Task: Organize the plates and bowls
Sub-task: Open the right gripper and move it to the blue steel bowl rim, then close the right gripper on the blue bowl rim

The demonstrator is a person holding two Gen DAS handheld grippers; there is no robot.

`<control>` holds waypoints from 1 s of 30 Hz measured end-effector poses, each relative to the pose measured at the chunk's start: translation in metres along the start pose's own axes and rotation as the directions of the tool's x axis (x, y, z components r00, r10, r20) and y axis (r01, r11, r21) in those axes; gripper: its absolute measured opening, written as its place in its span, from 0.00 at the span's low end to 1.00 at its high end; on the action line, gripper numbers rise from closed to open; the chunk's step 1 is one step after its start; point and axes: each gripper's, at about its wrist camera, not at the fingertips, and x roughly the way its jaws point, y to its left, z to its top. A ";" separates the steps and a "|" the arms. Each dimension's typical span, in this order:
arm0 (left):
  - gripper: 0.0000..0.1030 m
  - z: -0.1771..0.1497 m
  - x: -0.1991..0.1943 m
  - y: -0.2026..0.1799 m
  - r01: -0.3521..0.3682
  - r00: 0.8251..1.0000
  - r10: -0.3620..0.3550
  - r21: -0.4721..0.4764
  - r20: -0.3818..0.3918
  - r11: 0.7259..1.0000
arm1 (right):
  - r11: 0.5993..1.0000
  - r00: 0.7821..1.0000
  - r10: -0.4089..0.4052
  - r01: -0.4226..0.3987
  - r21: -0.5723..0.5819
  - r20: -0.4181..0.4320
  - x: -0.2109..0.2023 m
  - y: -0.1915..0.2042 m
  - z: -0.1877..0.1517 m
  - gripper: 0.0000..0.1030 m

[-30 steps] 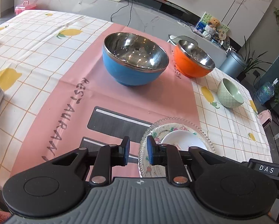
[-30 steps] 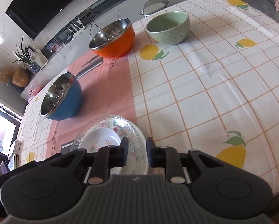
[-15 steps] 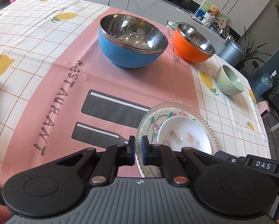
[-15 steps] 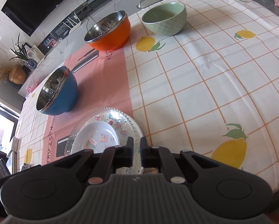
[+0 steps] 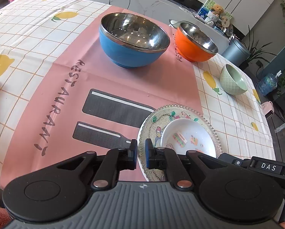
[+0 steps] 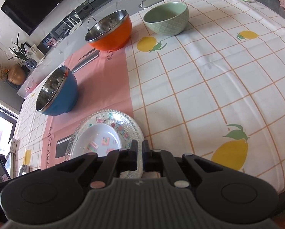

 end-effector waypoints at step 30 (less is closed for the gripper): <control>0.41 0.142 0.013 0.038 -0.134 0.961 0.164 -0.142 0.225 0.981 | 0.956 0.991 0.108 -0.081 -0.280 0.083 0.057 0.150 0.095 0.44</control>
